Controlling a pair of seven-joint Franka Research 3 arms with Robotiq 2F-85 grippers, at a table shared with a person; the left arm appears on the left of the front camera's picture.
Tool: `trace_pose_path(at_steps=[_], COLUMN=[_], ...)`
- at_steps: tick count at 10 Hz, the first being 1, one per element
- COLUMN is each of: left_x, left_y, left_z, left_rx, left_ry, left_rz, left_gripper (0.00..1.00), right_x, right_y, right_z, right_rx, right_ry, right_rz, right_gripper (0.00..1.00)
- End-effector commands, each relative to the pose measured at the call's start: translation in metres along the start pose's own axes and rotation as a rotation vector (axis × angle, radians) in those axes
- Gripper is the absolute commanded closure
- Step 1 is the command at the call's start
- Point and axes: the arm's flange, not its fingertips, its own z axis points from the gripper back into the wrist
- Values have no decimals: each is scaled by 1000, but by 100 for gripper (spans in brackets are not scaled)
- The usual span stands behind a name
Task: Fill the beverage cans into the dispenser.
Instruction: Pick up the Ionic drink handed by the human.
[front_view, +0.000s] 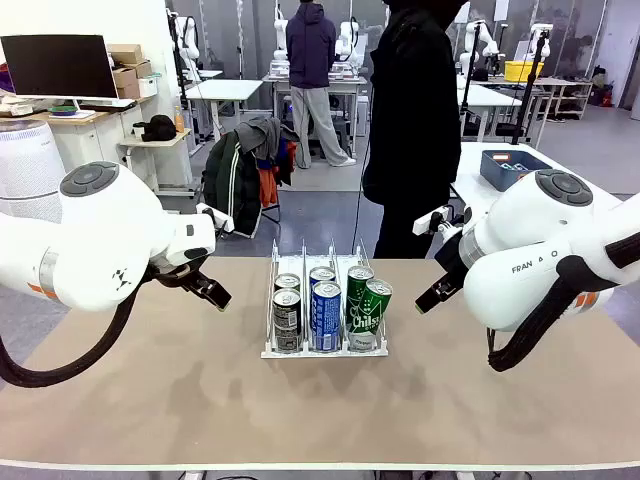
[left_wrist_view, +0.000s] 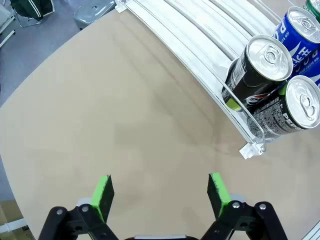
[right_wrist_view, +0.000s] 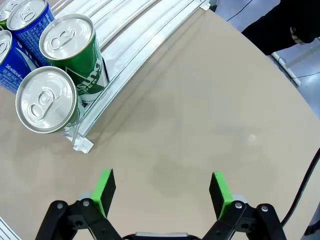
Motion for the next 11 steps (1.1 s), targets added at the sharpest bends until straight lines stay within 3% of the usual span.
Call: trace_pose_path(at_steps=[1,11], left_x=[0,0], left_y=[0,0], left_z=[0,0], left_rx=[0,0], left_ry=[0,0], left_rz=[0,0], left_gripper=[0,0], right_x=[0,0], right_y=[0,0], right_z=[0,0], right_rx=[0,0], right_ry=[0,0], right_rz=[0,0], right_gripper=[0,0])
